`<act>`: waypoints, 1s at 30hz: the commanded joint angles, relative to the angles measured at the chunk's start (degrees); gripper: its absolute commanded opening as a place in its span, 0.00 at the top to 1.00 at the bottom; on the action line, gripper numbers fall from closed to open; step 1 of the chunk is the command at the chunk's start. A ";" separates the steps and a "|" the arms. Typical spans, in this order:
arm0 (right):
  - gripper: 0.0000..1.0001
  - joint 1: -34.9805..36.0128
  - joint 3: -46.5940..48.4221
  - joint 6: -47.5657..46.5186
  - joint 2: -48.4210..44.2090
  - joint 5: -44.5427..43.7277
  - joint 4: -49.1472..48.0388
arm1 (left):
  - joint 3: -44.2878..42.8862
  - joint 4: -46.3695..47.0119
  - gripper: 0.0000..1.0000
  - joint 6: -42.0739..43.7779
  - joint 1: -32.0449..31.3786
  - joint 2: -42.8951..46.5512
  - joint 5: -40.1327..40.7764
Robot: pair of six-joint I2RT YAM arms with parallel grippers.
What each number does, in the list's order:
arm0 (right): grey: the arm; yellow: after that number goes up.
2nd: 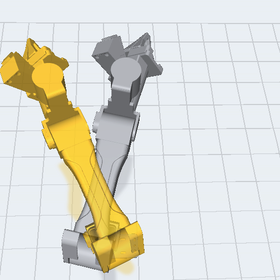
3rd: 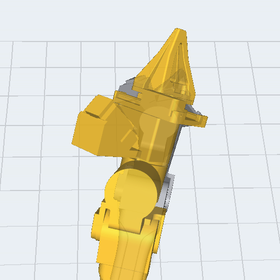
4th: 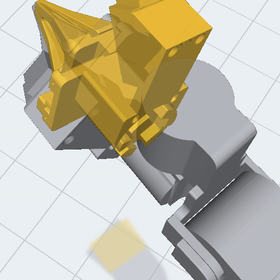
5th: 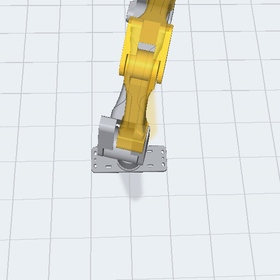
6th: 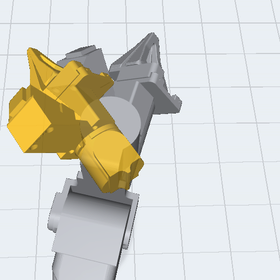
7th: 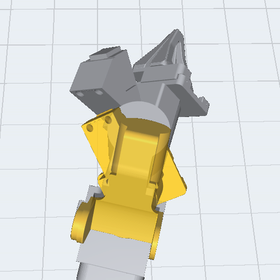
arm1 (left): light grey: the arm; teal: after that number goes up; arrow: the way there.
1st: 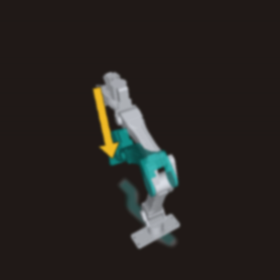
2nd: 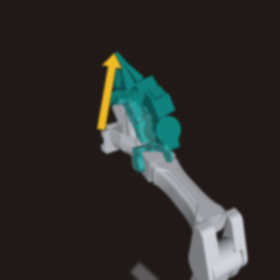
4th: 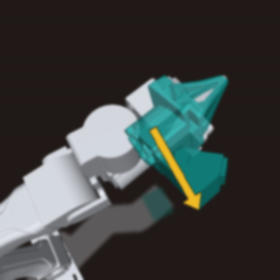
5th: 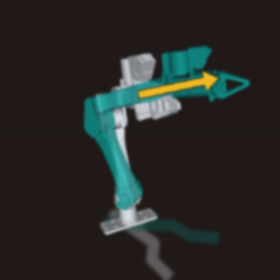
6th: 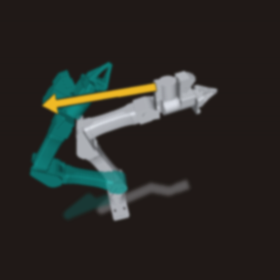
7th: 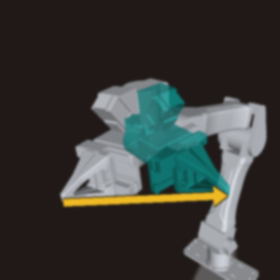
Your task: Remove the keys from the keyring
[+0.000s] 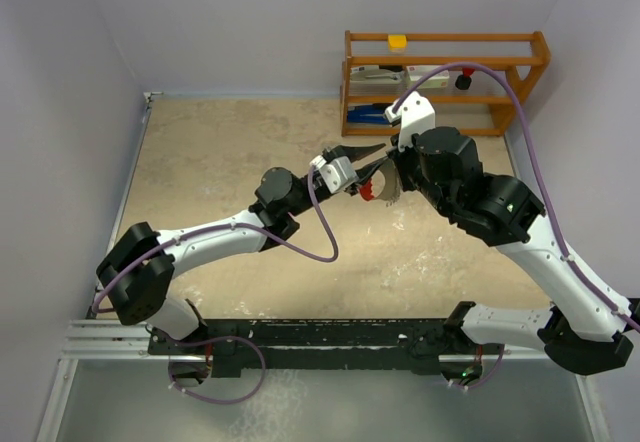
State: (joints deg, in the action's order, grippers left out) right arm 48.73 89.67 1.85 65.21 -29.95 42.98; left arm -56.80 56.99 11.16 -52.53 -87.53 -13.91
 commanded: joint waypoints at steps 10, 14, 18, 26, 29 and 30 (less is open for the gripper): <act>1.00 -0.03 1.70 -0.13 -0.24 1.88 -2.15 | -2.86 0.55 0.77 1.68 -0.20 -0.80 -0.24; 1.00 -0.04 1.65 -0.14 -0.13 1.96 -1.92 | -3.46 0.75 0.77 1.54 -0.20 -1.16 -1.04; 1.00 -0.03 1.72 -0.09 -0.08 2.11 -1.90 | -4.41 0.64 0.78 1.16 -0.16 -1.82 -2.71; 1.00 -0.04 2.09 -0.12 0.18 2.29 -1.60 | -6.08 -1.21 0.88 1.41 -0.16 -2.08 -5.95; 1.00 -0.02 2.12 -0.14 0.19 2.25 -1.55 | -6.78 -2.40 0.96 1.34 -0.20 -2.02 -7.91; 1.00 0.02 2.06 -0.07 0.16 2.27 -1.57 | -6.83 -2.48 1.00 1.28 -0.20 -1.97 -8.43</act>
State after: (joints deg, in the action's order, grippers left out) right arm 48.40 89.80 1.80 65.23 -29.04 43.90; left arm -60.16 53.47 11.81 -52.45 -90.02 -17.08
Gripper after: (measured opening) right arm 0.015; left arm 0.052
